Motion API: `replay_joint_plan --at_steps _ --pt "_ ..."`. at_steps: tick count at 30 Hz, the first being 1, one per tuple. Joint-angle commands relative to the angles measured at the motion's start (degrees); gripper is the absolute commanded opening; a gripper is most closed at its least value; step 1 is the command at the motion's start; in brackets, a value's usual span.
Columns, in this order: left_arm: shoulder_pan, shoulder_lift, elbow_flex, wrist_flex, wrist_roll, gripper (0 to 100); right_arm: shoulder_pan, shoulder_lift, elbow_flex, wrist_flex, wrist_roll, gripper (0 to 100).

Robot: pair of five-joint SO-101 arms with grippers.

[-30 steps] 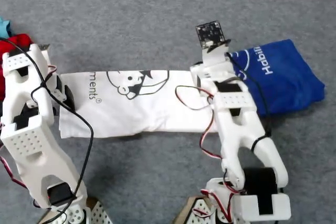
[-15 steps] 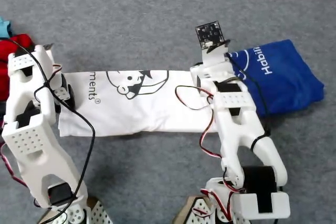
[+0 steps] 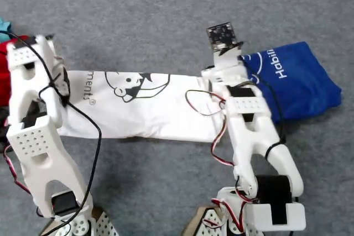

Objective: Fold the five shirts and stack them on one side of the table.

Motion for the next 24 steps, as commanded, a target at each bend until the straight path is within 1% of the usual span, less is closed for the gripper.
replay_joint_plan --at_steps 1,6,8,12,16,19,21,24 --pt "-2.7 -0.7 -12.5 5.3 -3.3 2 4.9 -4.6 -3.3 -1.2 -1.1 0.5" --pt "-6.6 -1.1 -15.6 5.3 -6.2 2 5.8 -5.8 -3.3 -1.2 -1.0 0.5" --pt "-7.8 -1.1 -16.1 5.3 -6.2 2 5.8 -5.8 -3.3 -1.2 -1.0 0.5" --pt "-7.7 -1.2 -17.4 5.3 -6.0 2 6.1 -8.0 -3.7 -1.1 -1.0 0.5" --pt "-1.4 -1.3 -18.3 5.3 -5.7 2 7.5 -11.3 -5.0 0.6 -0.9 0.5" --pt "5.5 -3.4 -17.8 5.3 -3.0 2 11.4 -12.3 -7.7 2.3 -0.8 0.5" --pt "10.9 -5.1 -15.6 5.3 0.1 2 14.5 -12.3 -10.0 3.4 0.8 0.5" --pt "19.3 -7.4 -11.3 5.3 2.5 2 19.7 -12.3 -12.8 3.8 4.0 0.5"
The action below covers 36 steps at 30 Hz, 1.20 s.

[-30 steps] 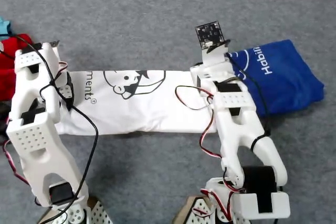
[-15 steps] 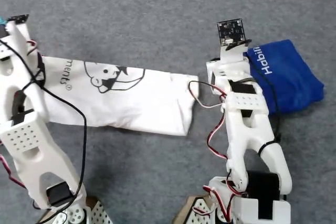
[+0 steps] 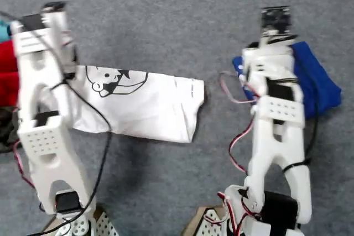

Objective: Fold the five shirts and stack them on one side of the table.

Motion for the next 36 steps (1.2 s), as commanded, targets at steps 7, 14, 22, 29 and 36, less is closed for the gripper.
replay_joint_plan --at_steps 7,14,22,29,36 --pt "21.7 -8.2 8.2 0.7 7.1 2 14.6 -2.9 -10.1 0.4 6.1 0.5" --pt "29.8 -8.0 8.2 0.7 9.9 2 15.3 -2.9 -10.4 0.5 6.2 0.5" --pt "37.3 -7.9 8.3 0.5 12.3 2 15.2 -2.9 -10.4 0.5 6.2 0.5" --pt "40.4 -1.8 6.8 -1.5 15.6 2 15.2 -2.9 -10.4 0.5 6.1 0.5" --pt "42.9 5.9 -3.3 -1.1 16.0 2 15.2 -2.9 -10.4 0.5 6.1 0.5"
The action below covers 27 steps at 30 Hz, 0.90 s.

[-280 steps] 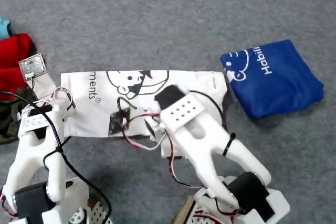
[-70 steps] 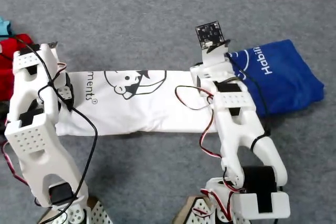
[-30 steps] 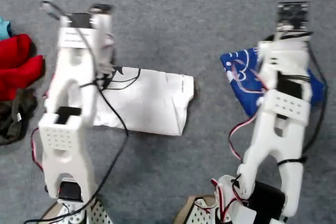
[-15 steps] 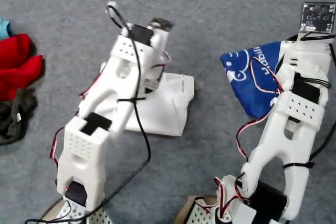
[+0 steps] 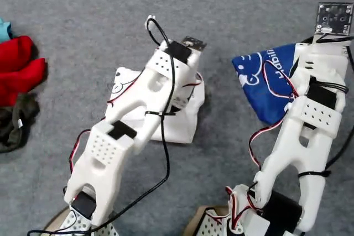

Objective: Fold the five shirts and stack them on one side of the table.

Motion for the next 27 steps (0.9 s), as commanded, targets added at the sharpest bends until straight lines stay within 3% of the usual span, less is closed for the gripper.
replay_joint_plan --at_steps 1,9,17,22,27 --pt "1.9 1.4 -7.5 -0.1 0.4 2 1.3 -2.9 -3.3 0.2 0.1 0.5" --pt "2.0 7.4 -13.9 0.0 6.7 10 1.3 -2.9 -3.2 0.2 0.1 0.5" --pt "2.0 7.6 -18.9 1.7 7.4 11 1.3 -2.9 -3.2 0.2 0.3 0.5" --pt "-0.3 6.0 -20.6 1.8 7.6 18 1.3 -2.9 -3.2 0.2 0.3 0.5" --pt "-5.2 -0.3 -21.4 1.8 7.6 19 1.3 -2.9 -3.2 0.2 0.3 0.5"
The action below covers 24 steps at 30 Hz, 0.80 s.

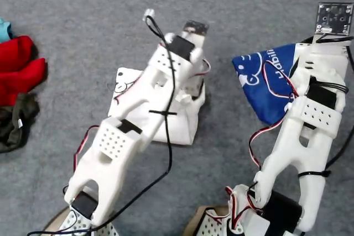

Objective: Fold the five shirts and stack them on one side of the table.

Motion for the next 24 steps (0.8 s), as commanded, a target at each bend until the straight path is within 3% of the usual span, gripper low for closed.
replay_joint_plan --at_steps 1,8,16,21,24 --pt "-5.4 -7.7 -3.1 0.7 0.5 19 1.3 -2.9 -3.2 0.2 0.3 0.5" --pt "-15.0 -7.9 -2.4 0.6 0.6 19 0.3 -2.9 -3.2 0.7 0.3 0.5" --pt "-11.3 -0.2 -2.7 0.6 2.6 18 -1.9 -2.9 -3.1 2.1 0.3 0.5" --pt "-9.4 2.0 -2.5 0.7 2.3 2 -1.9 -2.9 -3.1 2.1 0.3 0.5" --pt "-8.5 1.9 -2.4 0.8 2.3 3 -1.9 -2.9 -3.1 2.1 0.3 0.5"
